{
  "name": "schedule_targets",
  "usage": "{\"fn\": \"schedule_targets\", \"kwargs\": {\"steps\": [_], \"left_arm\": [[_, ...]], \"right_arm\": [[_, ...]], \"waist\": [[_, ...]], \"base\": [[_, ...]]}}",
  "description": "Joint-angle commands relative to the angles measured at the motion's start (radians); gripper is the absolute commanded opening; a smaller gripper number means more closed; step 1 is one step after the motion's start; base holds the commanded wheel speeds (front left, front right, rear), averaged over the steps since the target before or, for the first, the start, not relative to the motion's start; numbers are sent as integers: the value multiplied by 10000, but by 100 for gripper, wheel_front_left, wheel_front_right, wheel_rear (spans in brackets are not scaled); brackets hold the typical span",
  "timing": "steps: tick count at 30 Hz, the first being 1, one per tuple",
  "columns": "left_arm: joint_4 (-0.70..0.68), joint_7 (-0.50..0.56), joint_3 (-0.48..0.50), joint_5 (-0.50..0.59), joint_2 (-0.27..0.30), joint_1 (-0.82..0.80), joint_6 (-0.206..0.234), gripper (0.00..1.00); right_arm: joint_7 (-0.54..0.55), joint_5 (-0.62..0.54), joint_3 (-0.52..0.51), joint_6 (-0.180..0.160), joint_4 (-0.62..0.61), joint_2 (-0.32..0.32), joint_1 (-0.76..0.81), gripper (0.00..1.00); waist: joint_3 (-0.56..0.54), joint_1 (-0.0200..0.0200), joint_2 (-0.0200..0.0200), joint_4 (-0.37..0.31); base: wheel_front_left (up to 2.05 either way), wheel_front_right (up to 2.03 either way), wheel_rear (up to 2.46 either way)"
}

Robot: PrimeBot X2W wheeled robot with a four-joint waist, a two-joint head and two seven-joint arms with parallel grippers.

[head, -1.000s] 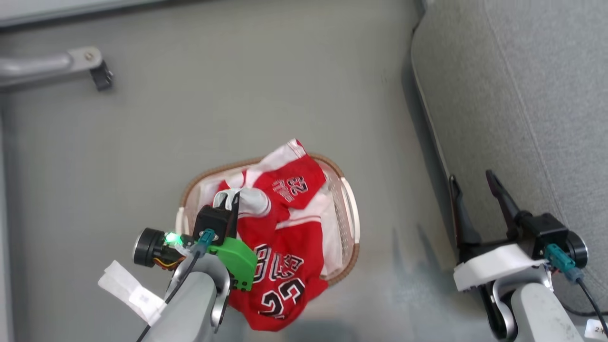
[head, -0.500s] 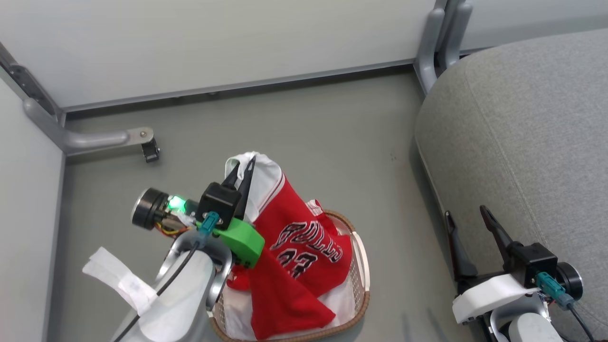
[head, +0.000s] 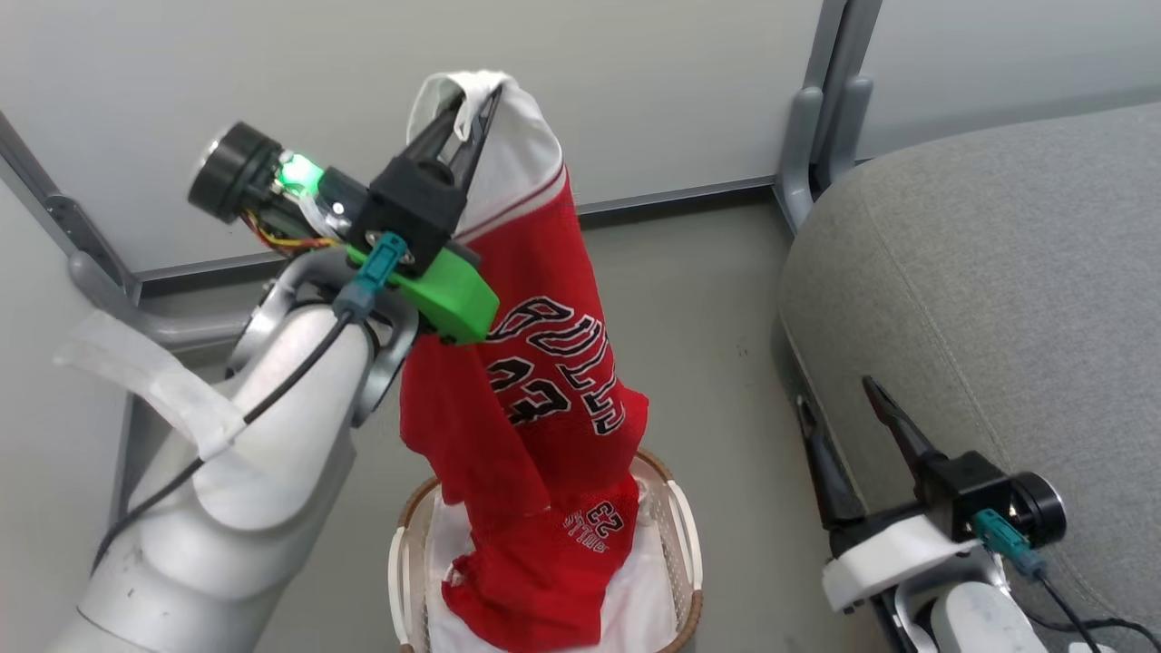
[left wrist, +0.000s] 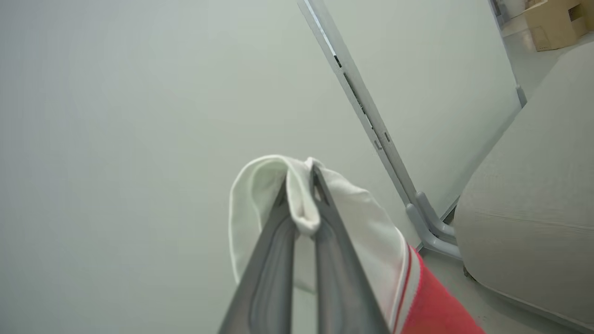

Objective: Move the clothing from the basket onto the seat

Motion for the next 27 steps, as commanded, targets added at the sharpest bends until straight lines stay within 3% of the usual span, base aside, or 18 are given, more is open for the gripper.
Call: {"fn": "schedule_targets", "kwargs": {"steps": [1, 12, 27], "left_arm": [[-43, 40, -12, 84, 33, -302, -52, 0], [348, 226, -108, -143, -371, -1562, -88, 0], [81, 799, -795, -424, -1041, -1679, -213, 0]], "right_arm": [[-53, -82, 189, -7, -59, -35, -206, 100], [-53, 189, 2492, -7, -79, -44, -1761, 100], [-51, 336, 2921, -7, 631, -38, -3024, 100]], "waist": [[-20, 0, 0, -39], [-195, 0, 0, -48], [-346, 0, 0, 386]], "base": [[0, 0, 0], [0, 0, 0], [0, 0, 0]]}}
